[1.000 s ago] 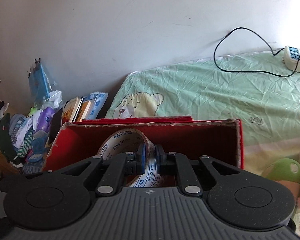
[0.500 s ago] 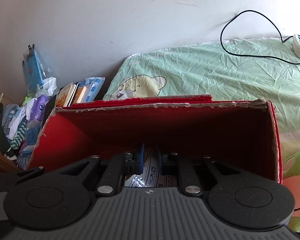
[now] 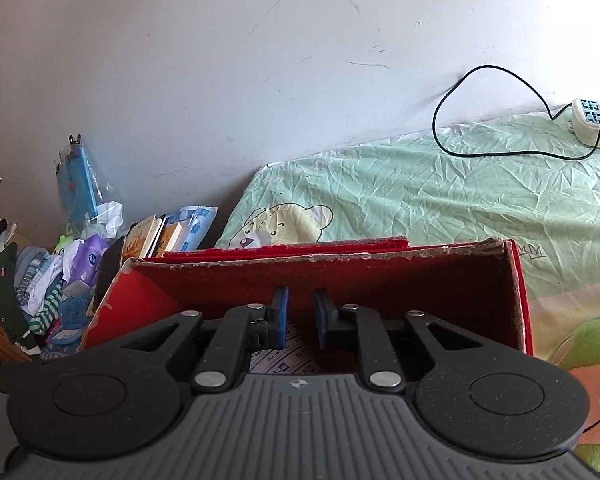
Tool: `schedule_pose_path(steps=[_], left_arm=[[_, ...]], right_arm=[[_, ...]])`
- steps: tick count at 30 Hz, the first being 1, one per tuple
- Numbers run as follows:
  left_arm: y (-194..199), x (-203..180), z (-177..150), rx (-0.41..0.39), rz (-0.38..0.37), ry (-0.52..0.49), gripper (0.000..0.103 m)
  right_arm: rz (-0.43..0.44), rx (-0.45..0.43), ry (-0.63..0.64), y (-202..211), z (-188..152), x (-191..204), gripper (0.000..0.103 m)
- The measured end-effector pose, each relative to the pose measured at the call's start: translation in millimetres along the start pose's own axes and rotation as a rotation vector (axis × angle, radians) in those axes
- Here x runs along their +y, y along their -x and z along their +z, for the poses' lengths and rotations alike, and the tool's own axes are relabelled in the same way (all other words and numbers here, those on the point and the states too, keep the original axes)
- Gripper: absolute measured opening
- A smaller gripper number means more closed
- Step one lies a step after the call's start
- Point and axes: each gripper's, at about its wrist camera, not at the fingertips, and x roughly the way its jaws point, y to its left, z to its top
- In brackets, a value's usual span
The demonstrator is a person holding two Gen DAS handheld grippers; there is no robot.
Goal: Organize objects
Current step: 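Lower the tape roll into the red box and open the right tool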
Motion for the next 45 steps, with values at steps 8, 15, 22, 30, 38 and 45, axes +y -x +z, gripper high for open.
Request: schedule_pose_path(steps=[8, 15, 22, 30, 38, 45], left_arm=[[-2.7, 9.8, -3.5, 0.035, -0.073, 0.036, 0.055], [-9.4, 30.0, -1.2, 0.096, 0.018, 0.136, 0.053], [10.5, 41.5, -2.9, 0.011, 0.052, 0.18, 0.048], [12.2, 42.1, 2.5, -0.052, 0.095, 0.18, 0.045], [11.8, 47.0, -1.8, -0.041, 0.025, 0.201, 0.045], [22.2, 44.1, -9.3, -0.057, 0.021, 0.151, 0.045]], right_arm=[[0.023, 0.101, 0.017, -12.4, -2.1, 2.9, 0.019], [0.05, 0.195, 0.012, -22.9, -5.3, 3.9, 0.019], [0.154, 0.215, -0.076, -20.8, -1.7, -6.5, 0.019], [0.172, 0.286, 0.007, -15.8, 2.1, 6.6, 0.026], [0.111, 0.269, 0.13, -25.4, 2.0, 18.8, 0.033], [0.212, 0.342, -0.009, -56.6, 7.3, 8.6, 0.038]])
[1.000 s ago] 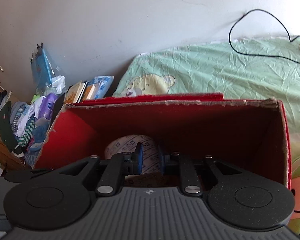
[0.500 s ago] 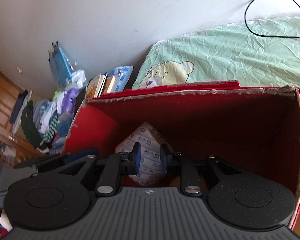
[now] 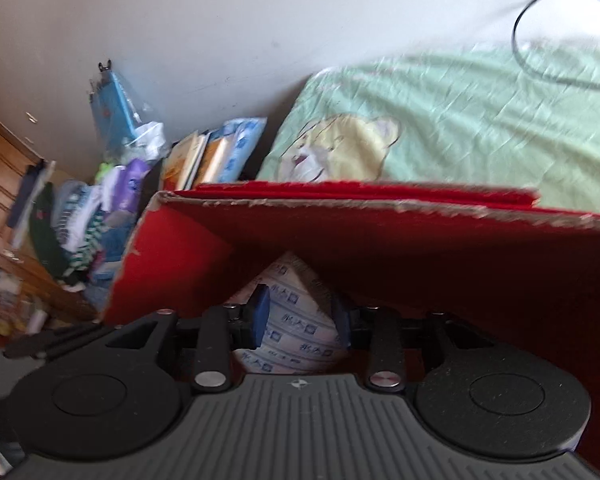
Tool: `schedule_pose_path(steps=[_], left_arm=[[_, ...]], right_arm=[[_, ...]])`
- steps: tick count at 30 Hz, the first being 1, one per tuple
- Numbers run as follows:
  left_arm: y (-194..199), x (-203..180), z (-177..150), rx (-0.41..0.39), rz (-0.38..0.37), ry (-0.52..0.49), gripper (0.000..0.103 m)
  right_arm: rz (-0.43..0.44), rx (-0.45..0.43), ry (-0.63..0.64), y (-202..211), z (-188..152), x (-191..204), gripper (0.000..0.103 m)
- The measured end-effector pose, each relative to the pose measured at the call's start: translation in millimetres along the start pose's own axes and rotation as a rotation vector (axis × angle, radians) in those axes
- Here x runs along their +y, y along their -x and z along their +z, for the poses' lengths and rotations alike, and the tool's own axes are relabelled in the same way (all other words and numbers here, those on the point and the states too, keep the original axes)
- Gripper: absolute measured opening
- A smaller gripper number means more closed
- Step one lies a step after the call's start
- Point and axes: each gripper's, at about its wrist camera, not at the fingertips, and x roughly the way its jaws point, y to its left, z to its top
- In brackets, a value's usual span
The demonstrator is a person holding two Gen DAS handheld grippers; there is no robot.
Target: Organize objects
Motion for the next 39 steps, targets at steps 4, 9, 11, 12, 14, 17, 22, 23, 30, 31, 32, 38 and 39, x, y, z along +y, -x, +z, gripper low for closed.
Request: schedule_pose_path(steps=[4, 9, 11, 12, 14, 17, 22, 23, 30, 31, 32, 38, 39], left_arm=[[-0.9, -4.1, -4.0, 0.007, 0.015, -0.034, 0.045], [3.7, -6.8, -10.4, 0.013, 0.016, -0.073, 0.045], [5.1, -6.4, -12.7, 0.015, 0.026, -0.086, 0.046], [5.6, -5.9, -13.3, 0.014, 0.035, -0.089, 0.046], [7.3, -3.7, -13.8, 0.015, 0.034, -0.089, 0.044], [11.8, -2.5, -15.0, 0.001, 0.03, -0.094, 0.044], [8.4, 0.9, -14.7, 0.012, 0.021, -0.083, 0.044], [8.1, 2.4, -14.1, 0.013, 0.017, -0.076, 0.044], [6.3, -1.6, -12.7, 0.017, 0.048, -0.092, 0.044], [8.1, -2.0, -13.4, 0.01, 0.049, -0.099, 0.044], [10.0, -1.8, -14.1, 0.003, 0.052, -0.107, 0.043], [16.7, -1.9, -18.8, -0.037, 0.122, -0.155, 0.041], [17.2, -2.2, -19.1, -0.04, 0.142, -0.165, 0.041]], right_arm=[[0.081, -0.014, 0.045, 10.2, -3.0, 17.6, 0.001], [0.089, -0.046, 0.223, 13.7, -7.2, 55.3, 0.0], [0.086, -0.038, 0.257, 6.8, -9.5, 64.3, 0.001], [0.066, -0.046, 0.272, 6.0, -10.5, 67.2, 0.001], [0.049, -0.075, 0.262, 10.3, -9.7, 66.2, 0.006], [0.033, -0.076, 0.217, 25.6, -5.9, 52.6, 0.021], [-0.042, -0.002, 0.274, 49.7, -9.9, 39.2, 0.037], [-0.054, 0.018, 0.291, 51.0, -12.6, 38.7, 0.04], [-0.099, 0.089, 0.464, 34.7, -37.4, 61.3, 0.045], [-0.115, 0.093, 0.503, 32.5, -41.5, 65.1, 0.046], [-0.128, 0.097, 0.537, 29.2, -44.2, 68.4, 0.046], [-0.183, 0.115, 0.658, 12.7, -50.0, 79.2, 0.046], [-0.199, 0.112, 0.678, 9.4, -50.9, 81.5, 0.046]])
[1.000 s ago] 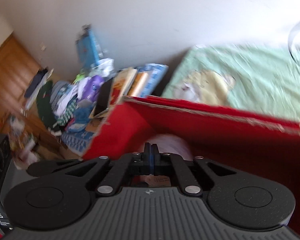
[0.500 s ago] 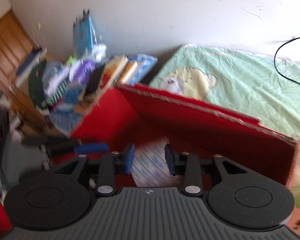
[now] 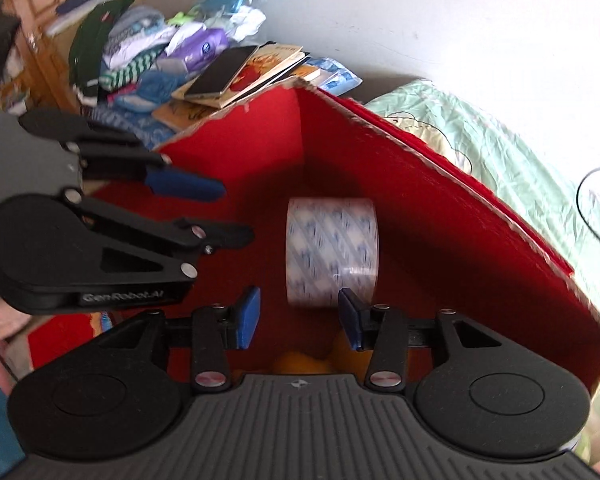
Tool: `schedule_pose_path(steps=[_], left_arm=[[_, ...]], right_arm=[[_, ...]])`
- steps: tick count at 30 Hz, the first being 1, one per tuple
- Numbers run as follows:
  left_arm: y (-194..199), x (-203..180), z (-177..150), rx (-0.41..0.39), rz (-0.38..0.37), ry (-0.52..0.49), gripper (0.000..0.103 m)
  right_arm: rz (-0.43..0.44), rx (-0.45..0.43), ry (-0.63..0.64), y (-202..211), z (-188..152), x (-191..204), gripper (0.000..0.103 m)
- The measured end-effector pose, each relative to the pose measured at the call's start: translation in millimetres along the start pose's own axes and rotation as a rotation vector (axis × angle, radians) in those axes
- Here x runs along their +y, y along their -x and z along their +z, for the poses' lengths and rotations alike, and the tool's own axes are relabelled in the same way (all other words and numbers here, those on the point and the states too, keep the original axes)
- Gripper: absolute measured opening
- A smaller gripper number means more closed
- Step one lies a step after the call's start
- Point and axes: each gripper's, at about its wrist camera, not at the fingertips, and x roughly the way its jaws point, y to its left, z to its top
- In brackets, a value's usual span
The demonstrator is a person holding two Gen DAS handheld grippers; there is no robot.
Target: Organize objects
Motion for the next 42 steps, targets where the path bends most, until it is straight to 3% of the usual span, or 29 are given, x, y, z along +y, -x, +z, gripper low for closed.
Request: schedule_pose_path(steps=[3, 6, 11, 13, 15, 17, 22, 25, 28, 32, 34, 38, 42], left_arm=[[2.6, 2.1, -1.9, -0.007, 0.022, -0.013, 0.041], [5.7, 7.1, -3.9, -0.016, 0.036, -0.001, 0.035], [11.3, 11.2, -4.3, -0.038, 0.026, 0.028, 0.04], [11.3, 8.8, -5.0, -0.043, 0.034, 0.018, 0.041], [11.3, 7.7, -4.1, -0.047, 0.029, 0.016, 0.042], [12.2, 6.6, -2.8, -0.055, 0.021, 0.015, 0.042], [10.9, -1.6, 3.1, -0.064, -0.005, 0.005, 0.043], [7.4, -8.1, 8.4, -0.072, -0.016, -0.009, 0.043], [2.2, -10.3, 11.1, -0.069, -0.019, -0.011, 0.043], [-0.5, -2.4, 7.5, -0.06, -0.027, -0.001, 0.043], [0.6, 1.6, 4.2, -0.06, -0.032, 0.004, 0.043], [1.6, 8.4, -0.4, -0.056, -0.025, 0.014, 0.043], [0.4, 12.5, -0.2, -0.051, -0.028, 0.027, 0.043]], right_arm=[[-0.028, 0.003, 0.012, -7.0, 5.1, 4.3, 0.046], [-0.038, -0.024, 0.01, -8.8, 10.6, 7.2, 0.046], [-0.119, 0.009, 0.014, -20.1, 19.2, 12.2, 0.049], [-0.103, 0.011, -0.037, -19.7, 19.4, 4.0, 0.05], [-0.076, 0.004, -0.132, -16.1, 16.1, -10.1, 0.045], [-0.085, -0.01, -0.229, -11.3, 11.0, -25.9, 0.013], [-0.076, -0.043, -0.524, -5.9, -10.0, -74.8, 0.004], [0.008, -0.096, -0.631, -4.5, -19.1, -90.5, 0.006], [0.018, -0.091, -0.546, -5.2, -13.3, -77.8, 0.014], [0.038, -0.067, -0.294, 1.7, -4.9, -45.3, 0.034], [0.004, -0.046, -0.187, -1.8, -2.8, -34.0, 0.043], [-0.117, -0.029, -0.054, -22.7, 3.1, -24.6, 0.043], [-0.095, -0.009, -0.134, -35.2, 12.0, -31.8, 0.036]])
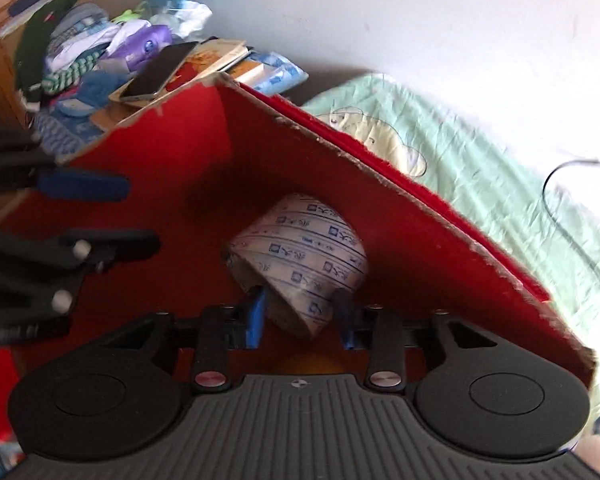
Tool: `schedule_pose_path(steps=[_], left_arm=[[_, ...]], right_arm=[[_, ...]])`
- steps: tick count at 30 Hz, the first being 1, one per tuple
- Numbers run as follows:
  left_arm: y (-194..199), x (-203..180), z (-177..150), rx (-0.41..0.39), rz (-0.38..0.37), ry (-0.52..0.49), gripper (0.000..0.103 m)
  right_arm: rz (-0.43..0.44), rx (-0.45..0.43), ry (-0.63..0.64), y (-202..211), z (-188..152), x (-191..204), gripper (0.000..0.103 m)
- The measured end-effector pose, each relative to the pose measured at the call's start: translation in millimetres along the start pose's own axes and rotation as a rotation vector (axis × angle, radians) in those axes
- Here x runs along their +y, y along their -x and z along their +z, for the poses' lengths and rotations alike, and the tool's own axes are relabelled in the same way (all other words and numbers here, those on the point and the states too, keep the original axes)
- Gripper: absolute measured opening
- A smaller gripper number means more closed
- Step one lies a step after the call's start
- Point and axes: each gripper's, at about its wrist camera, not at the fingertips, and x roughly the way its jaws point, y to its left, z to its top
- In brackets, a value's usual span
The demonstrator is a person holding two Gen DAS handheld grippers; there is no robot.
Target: Organize objects
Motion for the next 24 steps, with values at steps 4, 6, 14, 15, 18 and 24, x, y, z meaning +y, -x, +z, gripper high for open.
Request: schedule_pose_path(steps=[4, 6, 14, 15, 18, 24], left_arm=[[0.8, -2.2, 0.6, -0.007, -0.003, -0.006, 0.043], [0.0, -3.1, 2.2, -0.01, -0.01, -0.009, 0.043], [-2.4, -19.6, 7.9, -0.021, -0.07, -0.038, 0.044], [-2.2, -21.6, 8.8, -0.022, -0.084, -0.042, 0.044], [-2.7, -28.4, 10.8, -0.021, -0.126, -0.051, 0.044], [-7.8, -45.5, 12.9, -0.008, -0.172, -0.083, 0.044]], right_arm=[[0.078, -0.013, -0.111, 6.5, -5.9, -9.8, 0.018], [0.068, -0.048, -0.167, 19.3, -11.2, -13.4, 0.008], [-0.065, -0.071, -0.239, 66.9, -28.1, -36.7, 0.006], [-0.081, -0.061, -0.237, 71.0, -29.2, -39.0, 0.006], [-0.168, -0.015, -0.187, 68.2, -27.7, -39.9, 0.005], [-0.338, 0.045, -0.036, 65.1, -34.1, -34.3, 0.004]])
